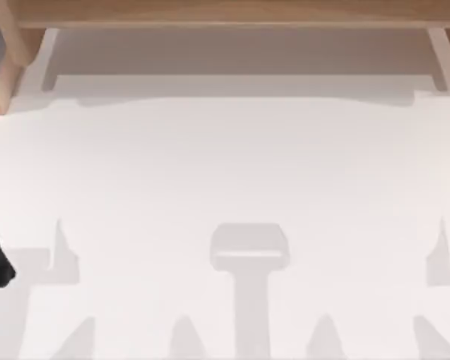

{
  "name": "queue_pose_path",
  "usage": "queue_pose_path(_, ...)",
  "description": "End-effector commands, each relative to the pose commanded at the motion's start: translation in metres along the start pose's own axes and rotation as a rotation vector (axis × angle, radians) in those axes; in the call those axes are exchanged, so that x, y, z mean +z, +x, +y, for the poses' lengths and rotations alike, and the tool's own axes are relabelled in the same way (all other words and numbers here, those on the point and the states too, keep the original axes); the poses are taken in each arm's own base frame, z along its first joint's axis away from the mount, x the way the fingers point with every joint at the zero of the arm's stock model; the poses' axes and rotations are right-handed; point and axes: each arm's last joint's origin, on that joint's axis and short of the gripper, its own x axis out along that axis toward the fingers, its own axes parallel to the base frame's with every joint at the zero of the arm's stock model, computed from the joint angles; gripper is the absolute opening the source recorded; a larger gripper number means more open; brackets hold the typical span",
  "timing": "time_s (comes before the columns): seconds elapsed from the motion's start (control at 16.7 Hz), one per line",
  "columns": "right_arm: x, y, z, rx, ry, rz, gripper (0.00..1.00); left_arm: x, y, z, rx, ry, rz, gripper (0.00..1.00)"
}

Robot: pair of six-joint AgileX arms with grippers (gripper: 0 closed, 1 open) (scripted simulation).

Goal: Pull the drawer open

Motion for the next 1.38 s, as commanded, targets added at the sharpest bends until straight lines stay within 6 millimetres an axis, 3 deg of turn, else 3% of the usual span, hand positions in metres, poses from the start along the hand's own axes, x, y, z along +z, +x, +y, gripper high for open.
queue_pose_path(0.18,0.003,0.0,-0.001,0.0,0.0,-0.007,1.0,0.0,0.0,0.0,0.0,0.0,0.0,1.0)
queue_pose_path(0.48,0.035,0.011,-0.01,-0.004,-0.004,-0.039,1.0,0.0,0.0,0.0,0.0,0.0,0.0,1.0)
queue_pose_path(0.9,0.073,0.067,-0.052,-0.008,-0.001,-0.01,1.0,0.0,0.0,0.0,0.0,0.0,0.0,1.0)
queue_pose_path(1.14,0.076,0.095,-0.083,-0.004,0.002,0.002,1.0,0.0,0.0,0.0,0.0,0.0,0.0,1.0)
queue_pose_path(1.38,0.076,0.106,-0.097,0.0,0.0,0.0,1.0,0.0,0.0,0.0,0.0,0.0,0.0,1.0)
